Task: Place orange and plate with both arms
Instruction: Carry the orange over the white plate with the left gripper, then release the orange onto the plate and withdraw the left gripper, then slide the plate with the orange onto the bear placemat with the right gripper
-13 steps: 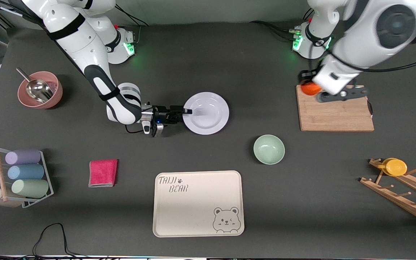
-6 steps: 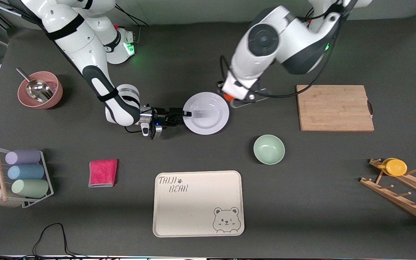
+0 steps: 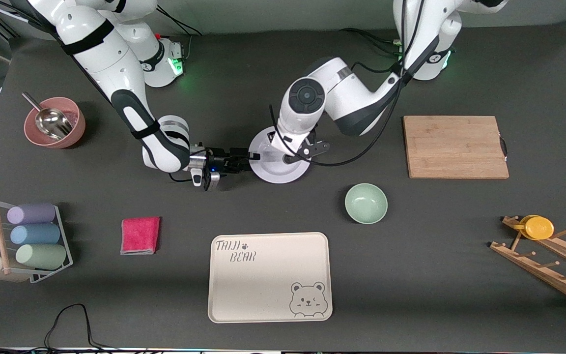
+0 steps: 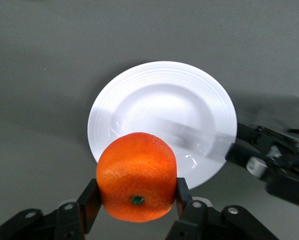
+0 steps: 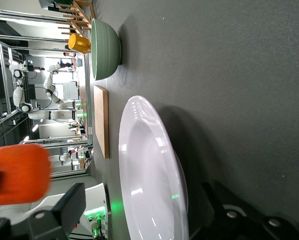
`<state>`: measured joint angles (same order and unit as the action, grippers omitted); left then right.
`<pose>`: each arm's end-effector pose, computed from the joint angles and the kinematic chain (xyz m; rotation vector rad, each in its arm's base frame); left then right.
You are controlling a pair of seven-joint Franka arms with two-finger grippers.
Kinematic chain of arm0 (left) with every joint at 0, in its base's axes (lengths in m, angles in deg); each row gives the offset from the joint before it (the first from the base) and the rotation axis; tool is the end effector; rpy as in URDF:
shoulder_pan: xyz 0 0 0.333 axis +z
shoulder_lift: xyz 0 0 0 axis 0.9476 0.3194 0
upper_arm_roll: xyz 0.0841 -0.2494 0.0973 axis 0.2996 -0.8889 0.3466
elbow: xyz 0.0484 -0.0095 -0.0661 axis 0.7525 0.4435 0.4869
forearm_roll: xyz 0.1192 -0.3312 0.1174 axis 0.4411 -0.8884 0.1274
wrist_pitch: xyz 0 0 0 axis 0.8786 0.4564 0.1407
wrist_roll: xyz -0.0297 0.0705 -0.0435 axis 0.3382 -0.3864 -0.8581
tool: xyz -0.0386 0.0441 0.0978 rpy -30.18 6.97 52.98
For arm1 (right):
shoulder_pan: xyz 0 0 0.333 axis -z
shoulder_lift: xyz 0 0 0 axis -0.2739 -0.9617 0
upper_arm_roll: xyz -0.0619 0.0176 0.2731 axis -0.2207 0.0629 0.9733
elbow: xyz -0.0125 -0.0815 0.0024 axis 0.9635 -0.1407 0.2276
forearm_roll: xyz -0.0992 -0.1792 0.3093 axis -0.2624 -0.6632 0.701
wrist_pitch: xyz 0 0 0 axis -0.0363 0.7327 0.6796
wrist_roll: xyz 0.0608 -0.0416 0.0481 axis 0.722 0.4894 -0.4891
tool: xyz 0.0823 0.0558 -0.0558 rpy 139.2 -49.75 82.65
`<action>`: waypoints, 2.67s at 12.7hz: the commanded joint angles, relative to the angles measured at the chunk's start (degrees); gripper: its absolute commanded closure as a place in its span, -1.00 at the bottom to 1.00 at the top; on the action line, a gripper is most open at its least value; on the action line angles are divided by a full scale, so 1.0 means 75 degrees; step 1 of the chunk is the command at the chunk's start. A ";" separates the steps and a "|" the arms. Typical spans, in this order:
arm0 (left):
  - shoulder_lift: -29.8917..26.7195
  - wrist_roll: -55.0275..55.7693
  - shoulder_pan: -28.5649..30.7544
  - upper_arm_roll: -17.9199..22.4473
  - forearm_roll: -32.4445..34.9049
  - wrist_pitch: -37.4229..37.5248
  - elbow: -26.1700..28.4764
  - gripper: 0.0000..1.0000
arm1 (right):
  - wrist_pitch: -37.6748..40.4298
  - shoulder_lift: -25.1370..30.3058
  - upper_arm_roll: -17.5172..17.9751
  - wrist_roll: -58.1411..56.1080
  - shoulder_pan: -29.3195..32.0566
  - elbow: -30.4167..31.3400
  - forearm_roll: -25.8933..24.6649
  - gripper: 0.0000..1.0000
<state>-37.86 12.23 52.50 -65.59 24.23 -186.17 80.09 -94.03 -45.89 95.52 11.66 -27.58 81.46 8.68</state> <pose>0.4103 -0.4812 0.3031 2.9881 0.5707 -0.3864 0.4148 0.2497 0.0993 -1.9777 -0.0495 0.0363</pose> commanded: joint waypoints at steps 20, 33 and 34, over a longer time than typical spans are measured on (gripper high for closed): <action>-0.0389 -0.0869 0.0918 0.0615 0.1020 0.0553 -0.0596 -1.00 | -0.0036 -0.0081 0.0012 -0.0692 -0.0012 0.0202 0.0176 1.00; -0.4104 -0.7903 0.1275 0.4748 -0.0164 0.3545 0.0912 -1.00 | -0.0013 0.0588 -0.0046 0.2422 0.0023 -0.1422 -0.0630 1.00; -0.4397 -0.8347 0.1309 0.4809 -0.0141 0.3522 0.1171 -1.00 | 0.0010 0.0529 -0.0104 0.2855 0.0035 -0.1914 -0.0783 1.00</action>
<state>-64.39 -45.49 64.82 -32.64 23.84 -158.97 82.27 -94.06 -41.95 95.32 26.98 -27.43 72.98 5.43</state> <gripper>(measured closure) 0.000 0.956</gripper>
